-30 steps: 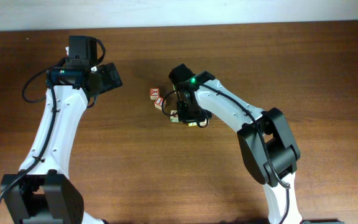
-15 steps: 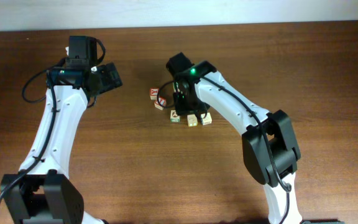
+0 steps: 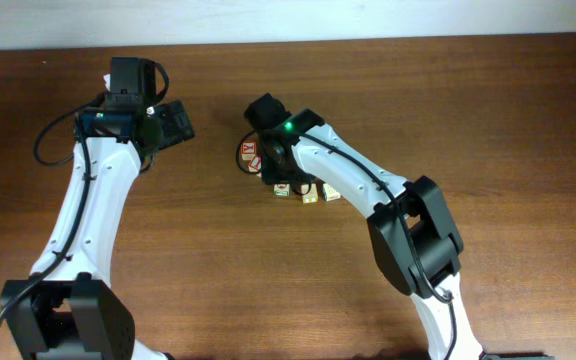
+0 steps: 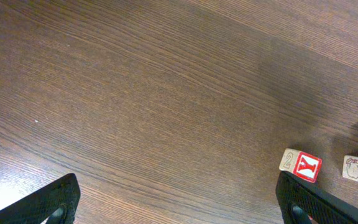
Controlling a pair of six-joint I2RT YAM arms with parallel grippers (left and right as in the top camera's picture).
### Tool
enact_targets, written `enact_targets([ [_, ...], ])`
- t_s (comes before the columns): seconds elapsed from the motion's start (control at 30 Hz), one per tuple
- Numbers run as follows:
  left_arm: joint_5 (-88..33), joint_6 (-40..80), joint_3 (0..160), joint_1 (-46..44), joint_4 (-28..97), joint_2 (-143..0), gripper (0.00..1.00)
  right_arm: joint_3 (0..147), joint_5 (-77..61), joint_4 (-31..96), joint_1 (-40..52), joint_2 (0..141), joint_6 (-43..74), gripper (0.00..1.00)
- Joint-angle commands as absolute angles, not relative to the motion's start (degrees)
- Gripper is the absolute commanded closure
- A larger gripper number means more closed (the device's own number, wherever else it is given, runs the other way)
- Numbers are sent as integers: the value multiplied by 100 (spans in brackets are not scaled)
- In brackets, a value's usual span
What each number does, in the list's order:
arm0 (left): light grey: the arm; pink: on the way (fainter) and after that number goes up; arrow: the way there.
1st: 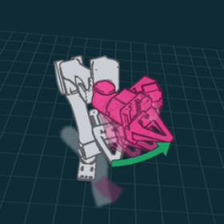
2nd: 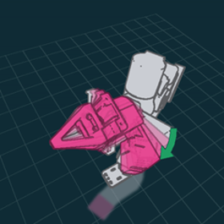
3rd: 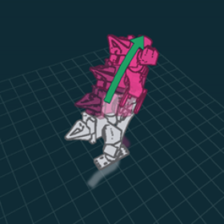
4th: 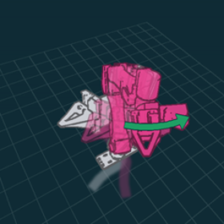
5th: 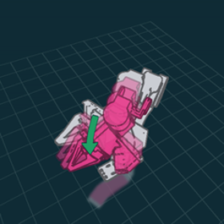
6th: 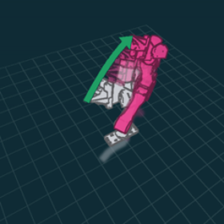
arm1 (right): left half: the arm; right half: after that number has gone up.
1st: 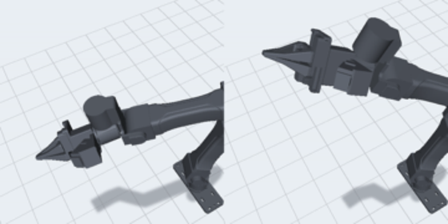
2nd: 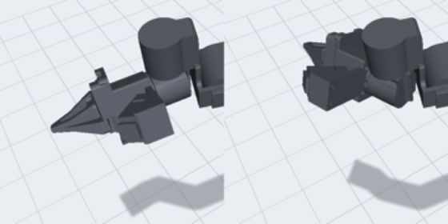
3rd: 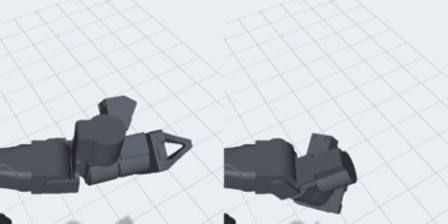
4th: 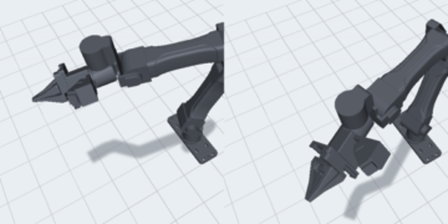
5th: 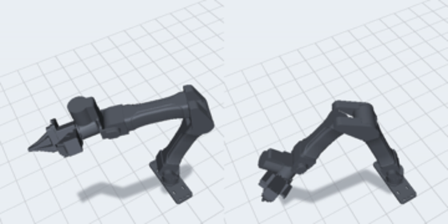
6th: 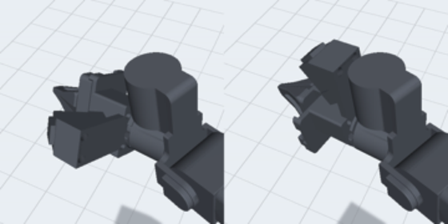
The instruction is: Rotate 3 blocks
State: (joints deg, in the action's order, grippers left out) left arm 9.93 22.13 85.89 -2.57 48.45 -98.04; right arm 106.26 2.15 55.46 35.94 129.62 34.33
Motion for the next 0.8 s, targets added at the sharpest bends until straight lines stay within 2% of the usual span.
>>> enact_targets([
  [0.0,1083,2226,8700,-246,4847,-9856,1,10554,327,5603,3686,13157,3500,57],
  [0.03,1085,2226,8700,-246,4847,-9856,1,10554,329,5603,3712,13157,3500,57],
  [0.1,1085,2226,8700,-246,4847,-9856,1,10554,327,5623,3723,13159,3500,64],
  [0.17,1085,2226,8700,-246,4849,-9856,1,10554,327,5710,3723,13159,3503,72],
  [0.2,1083,2226,8700,-246,4849,-9856,1,10554,320,5798,3723,13159,3503,79],
  [0.33,1083,2226,8700,-246,4849,-9856,1,10554,71,6023,3723,13157,3503,84],
  [0.63,1079,2226,8700,-246,4849,-9856,1,10554,213,6394,3710,13157,3500,82],
  [0.77,1079,2226,8700,-246,4849,-9856,1,10560,292,6346,3701,13157,3400,64],
])
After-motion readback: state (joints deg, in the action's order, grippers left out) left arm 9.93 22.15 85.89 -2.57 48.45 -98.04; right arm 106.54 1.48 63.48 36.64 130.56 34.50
